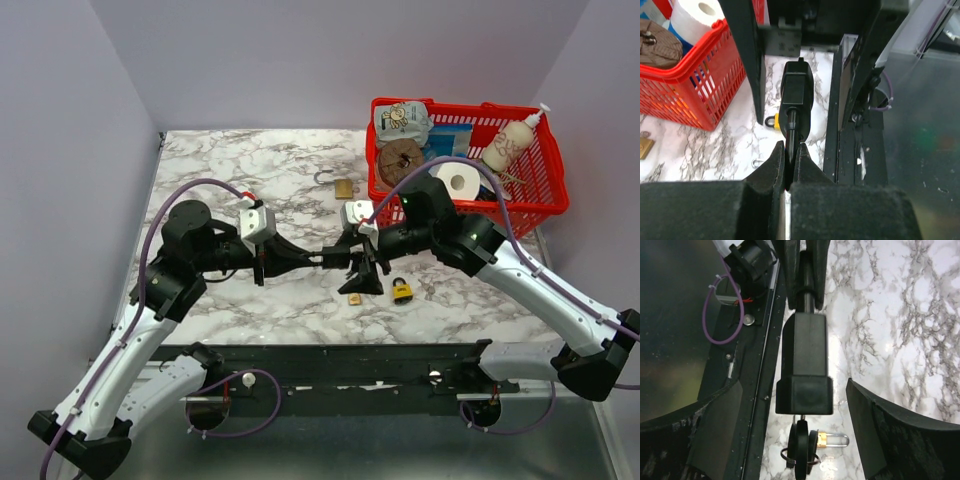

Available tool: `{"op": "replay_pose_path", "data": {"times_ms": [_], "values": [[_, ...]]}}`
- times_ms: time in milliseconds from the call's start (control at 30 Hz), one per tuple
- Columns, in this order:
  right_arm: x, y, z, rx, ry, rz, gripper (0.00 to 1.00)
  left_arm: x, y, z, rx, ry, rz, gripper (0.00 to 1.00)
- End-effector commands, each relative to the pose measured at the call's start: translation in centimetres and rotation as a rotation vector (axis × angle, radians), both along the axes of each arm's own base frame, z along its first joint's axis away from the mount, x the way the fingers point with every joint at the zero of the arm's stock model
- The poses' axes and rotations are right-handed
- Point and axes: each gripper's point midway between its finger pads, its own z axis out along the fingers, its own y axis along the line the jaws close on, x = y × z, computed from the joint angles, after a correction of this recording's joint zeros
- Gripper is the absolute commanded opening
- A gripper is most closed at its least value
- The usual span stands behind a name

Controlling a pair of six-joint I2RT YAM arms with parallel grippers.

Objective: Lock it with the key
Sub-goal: Pick up the lock from the center of the board, then lock the lock.

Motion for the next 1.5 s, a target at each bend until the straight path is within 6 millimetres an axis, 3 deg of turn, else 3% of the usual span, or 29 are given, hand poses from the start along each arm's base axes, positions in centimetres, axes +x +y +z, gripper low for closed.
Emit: {"op": "replay_pose_path", "data": {"times_ms": [0,300,667,767,867,933,967,1000,1100,1233,1300,1367,1400,1467], "values": [[-1.4,0.4,2.0,0.125,0.013,0.050,0.86,-1.2,-0.1,4.4,-0.145,-0.071,-0.033,0.00],[-2.0,1.0,3.5,0.156,0.064,0.070,0.57,-1.9,-0.2,4.1,-0.167,-0.030,-0.060,0.00],[-2.0,1.2,4.5,0.177,0.082,0.066,0.52,-2.0,-0.3,4.2,-0.187,-0.006,-0.067,0.00],[-1.9,1.3,4.6,0.177,0.092,0.062,0.43,-2.0,-0.3,4.1,-0.186,0.006,-0.068,0.00],[-2.0,1.3,4.5,0.174,0.100,0.062,0.25,-1.8,-0.4,4.0,-0.186,0.018,-0.062,0.00],[-2.0,1.3,4.4,0.172,0.108,0.063,0.01,-1.6,-0.4,3.9,-0.188,0.026,-0.049,0.00],[-2.0,1.3,4.3,0.170,0.114,0.058,0.01,-1.4,-0.4,3.9,-0.189,0.036,-0.034,0.00],[-1.9,1.3,4.2,0.166,0.119,0.048,0.01,-1.1,-0.3,3.5,-0.175,0.067,-0.017,0.15],[-1.7,1.2,4.3,0.164,0.155,0.024,0.01,-0.5,0.2,2.7,-0.145,0.126,0.023,0.48],[-0.6,0.8,5.1,0.184,0.224,-0.024,0.01,-0.1,1.4,1.6,-0.151,0.199,0.047,0.57],[-0.6,0.8,5.5,0.196,0.247,-0.021,0.01,-0.1,2.1,2.7,-0.207,0.216,0.043,0.60],[-0.7,0.8,5.8,0.207,0.258,-0.013,0.01,-0.3,2.4,2.1,-0.230,0.243,0.023,0.61],[-0.8,0.8,5.8,0.209,0.265,-0.010,0.01,-0.9,2.4,3.1,-0.265,0.219,-0.010,0.61],[-0.8,0.9,5.8,0.206,0.278,-0.011,0.01,-1.0,2.4,2.6,-0.274,0.222,-0.015,0.61]]}}
